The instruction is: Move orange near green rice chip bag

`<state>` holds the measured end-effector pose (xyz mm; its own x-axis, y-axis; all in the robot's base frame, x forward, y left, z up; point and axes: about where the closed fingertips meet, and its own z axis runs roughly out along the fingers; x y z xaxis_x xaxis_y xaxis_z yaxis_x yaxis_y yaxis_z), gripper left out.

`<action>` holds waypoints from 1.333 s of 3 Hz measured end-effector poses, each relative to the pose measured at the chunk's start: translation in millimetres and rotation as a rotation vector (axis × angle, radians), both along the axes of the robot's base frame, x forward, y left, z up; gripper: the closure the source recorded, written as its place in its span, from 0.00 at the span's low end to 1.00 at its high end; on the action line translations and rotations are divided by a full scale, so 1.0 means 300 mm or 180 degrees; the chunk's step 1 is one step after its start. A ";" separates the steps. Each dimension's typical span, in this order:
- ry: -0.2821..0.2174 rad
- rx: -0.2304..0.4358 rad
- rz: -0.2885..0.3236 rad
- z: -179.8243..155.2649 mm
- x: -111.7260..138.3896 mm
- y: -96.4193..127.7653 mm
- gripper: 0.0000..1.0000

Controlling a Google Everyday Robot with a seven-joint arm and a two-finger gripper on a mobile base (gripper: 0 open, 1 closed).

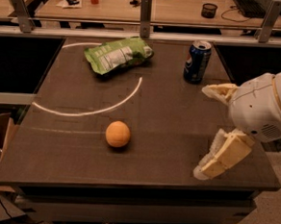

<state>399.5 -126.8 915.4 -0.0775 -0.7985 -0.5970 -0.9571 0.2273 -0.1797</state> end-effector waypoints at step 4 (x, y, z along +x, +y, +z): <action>0.0254 0.0680 -0.0253 -0.132 -0.059 0.188 0.00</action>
Offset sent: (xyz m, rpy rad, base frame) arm -0.0165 0.0100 -0.0151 0.1240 0.0845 -0.0883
